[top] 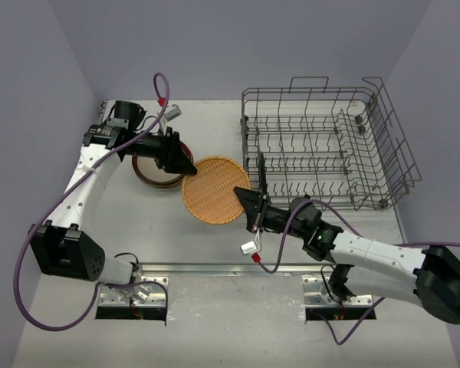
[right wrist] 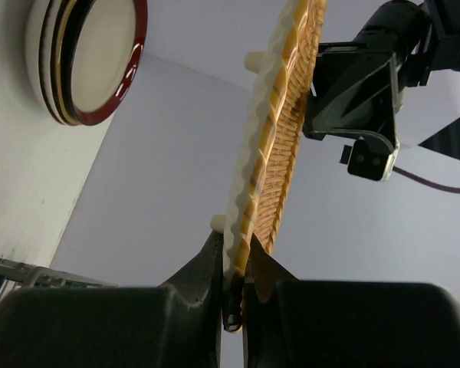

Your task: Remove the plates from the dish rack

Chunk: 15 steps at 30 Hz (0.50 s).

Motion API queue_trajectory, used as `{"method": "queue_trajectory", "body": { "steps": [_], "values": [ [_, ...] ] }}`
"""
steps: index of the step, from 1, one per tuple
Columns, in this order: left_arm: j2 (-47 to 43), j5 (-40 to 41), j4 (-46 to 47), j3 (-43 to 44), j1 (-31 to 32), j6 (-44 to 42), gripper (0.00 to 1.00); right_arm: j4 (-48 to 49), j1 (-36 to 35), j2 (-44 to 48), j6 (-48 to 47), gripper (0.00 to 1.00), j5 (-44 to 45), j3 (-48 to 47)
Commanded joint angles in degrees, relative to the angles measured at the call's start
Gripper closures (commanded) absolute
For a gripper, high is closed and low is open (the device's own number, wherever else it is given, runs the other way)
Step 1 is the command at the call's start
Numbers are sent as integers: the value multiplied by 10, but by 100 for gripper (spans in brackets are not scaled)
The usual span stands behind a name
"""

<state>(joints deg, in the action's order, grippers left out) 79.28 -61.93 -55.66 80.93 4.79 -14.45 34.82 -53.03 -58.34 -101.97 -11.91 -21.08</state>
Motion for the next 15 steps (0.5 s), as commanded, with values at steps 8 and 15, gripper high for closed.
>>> {"method": "queue_trajectory", "body": {
  "steps": [8,15],
  "values": [
    [25,-3,-109,-12,8,-136,71,121,-16,-42,3,100,39,-51],
    [51,2,-47,12,-45,-53,100,124,-18,-44,10,39,78,-48]
  ]
}}
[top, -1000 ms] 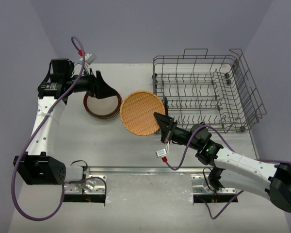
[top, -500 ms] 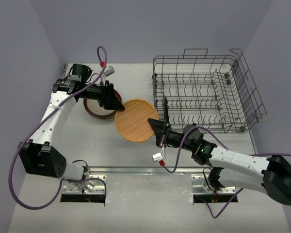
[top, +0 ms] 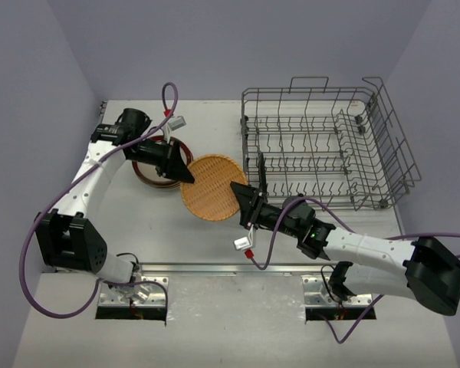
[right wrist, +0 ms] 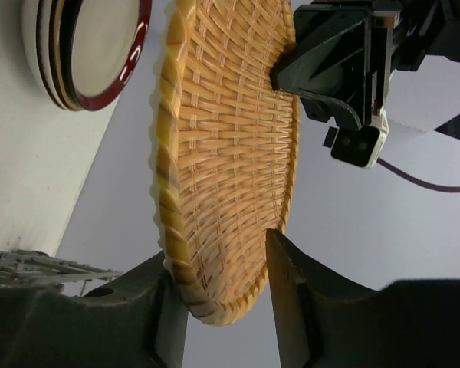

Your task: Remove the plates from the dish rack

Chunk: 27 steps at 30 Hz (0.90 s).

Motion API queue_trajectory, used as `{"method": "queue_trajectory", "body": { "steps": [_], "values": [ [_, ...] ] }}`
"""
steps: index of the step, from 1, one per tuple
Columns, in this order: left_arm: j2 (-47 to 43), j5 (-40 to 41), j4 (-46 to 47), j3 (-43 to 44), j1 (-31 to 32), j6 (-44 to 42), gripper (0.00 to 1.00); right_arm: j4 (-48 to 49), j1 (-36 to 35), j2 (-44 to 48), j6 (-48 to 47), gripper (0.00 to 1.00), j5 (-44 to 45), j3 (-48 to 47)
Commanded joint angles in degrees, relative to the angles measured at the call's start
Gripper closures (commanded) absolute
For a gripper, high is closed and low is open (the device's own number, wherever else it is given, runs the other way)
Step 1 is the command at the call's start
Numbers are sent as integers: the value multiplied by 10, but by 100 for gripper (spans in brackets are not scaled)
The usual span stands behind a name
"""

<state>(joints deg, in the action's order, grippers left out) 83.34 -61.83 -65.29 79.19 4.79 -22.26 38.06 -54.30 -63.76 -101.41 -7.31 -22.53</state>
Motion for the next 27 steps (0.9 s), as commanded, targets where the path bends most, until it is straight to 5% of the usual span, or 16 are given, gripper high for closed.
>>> {"method": "queue_trajectory", "body": {
  "steps": [1,3,8,16,27],
  "values": [
    [22,-12,49,37,-65,29,100,91,-5,9,3,29,39,-32],
    [50,-36,46,68,-112,38,100,92,-5,10,7,12,58,-33],
    [136,-31,64,121,-227,71,100,75,-5,18,37,2,109,-43],
    [202,30,147,97,-288,124,100,-128,-5,20,225,1,241,-169],
    [250,102,230,89,-288,187,100,-403,16,-33,514,1,279,-373]
  ]
}}
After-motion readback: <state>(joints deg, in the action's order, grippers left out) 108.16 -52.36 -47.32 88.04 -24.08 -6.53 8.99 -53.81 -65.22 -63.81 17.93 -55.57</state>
